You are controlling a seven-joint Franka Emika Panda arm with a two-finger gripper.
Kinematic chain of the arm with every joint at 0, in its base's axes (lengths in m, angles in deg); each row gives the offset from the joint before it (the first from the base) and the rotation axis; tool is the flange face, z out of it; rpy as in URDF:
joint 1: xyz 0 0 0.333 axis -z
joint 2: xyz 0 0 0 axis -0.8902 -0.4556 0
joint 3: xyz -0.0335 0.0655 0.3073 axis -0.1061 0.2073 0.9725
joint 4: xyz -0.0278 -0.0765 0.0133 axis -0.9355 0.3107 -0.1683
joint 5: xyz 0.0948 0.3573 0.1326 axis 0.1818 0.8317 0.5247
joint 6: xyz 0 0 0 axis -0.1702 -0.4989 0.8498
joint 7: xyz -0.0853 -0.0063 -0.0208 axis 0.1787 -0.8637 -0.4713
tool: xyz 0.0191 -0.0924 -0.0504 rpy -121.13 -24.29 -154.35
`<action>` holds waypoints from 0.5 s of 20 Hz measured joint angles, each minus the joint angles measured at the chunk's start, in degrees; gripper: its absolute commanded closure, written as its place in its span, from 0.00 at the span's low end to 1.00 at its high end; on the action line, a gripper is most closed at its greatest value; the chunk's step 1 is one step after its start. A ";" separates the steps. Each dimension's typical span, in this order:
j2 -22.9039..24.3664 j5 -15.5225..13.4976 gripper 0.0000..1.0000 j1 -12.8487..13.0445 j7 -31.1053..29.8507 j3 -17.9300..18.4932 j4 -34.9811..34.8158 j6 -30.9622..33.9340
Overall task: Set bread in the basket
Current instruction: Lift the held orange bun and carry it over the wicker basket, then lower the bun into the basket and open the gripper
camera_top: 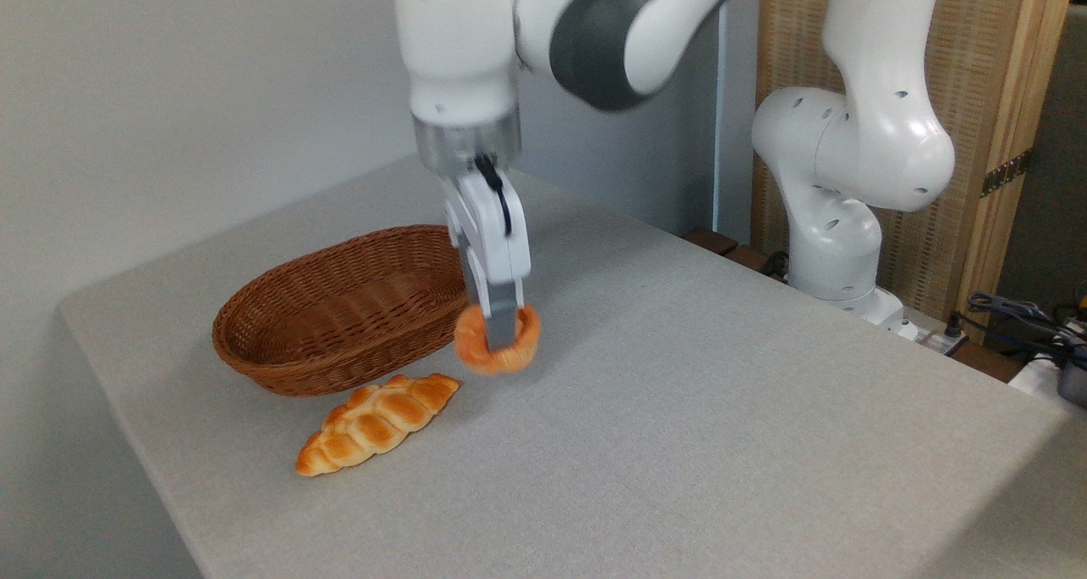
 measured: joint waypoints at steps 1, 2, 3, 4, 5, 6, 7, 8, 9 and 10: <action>-0.39 -1.31 0.44 0.06 -2.48 -0.16 2.62 1.74; -0.93 -2.95 0.44 0.13 -5.13 -0.60 4.78 2.92; -1.69 -4.74 0.44 0.18 -8.06 -1.46 6.32 3.26; -2.93 -6.45 0.44 0.26 -11.56 -2.70 7.79 3.13; -5.46 -7.75 0.44 0.37 -16.48 -4.70 10.20 2.66; -7.46 -8.10 0.22 0.43 -19.55 -6.10 11.78 1.97; -11.62 -8.23 0.15 0.56 -24.97 -9.13 14.09 -1.14; -13.31 -8.29 0.13 0.59 -27.96 -10.45 14.71 -3.74; -15.05 -8.30 0.00 0.59 -32.10 -12.17 15.08 -7.54; -16.95 -8.30 0.00 0.67 -36.95 -14.11 15.37 -11.42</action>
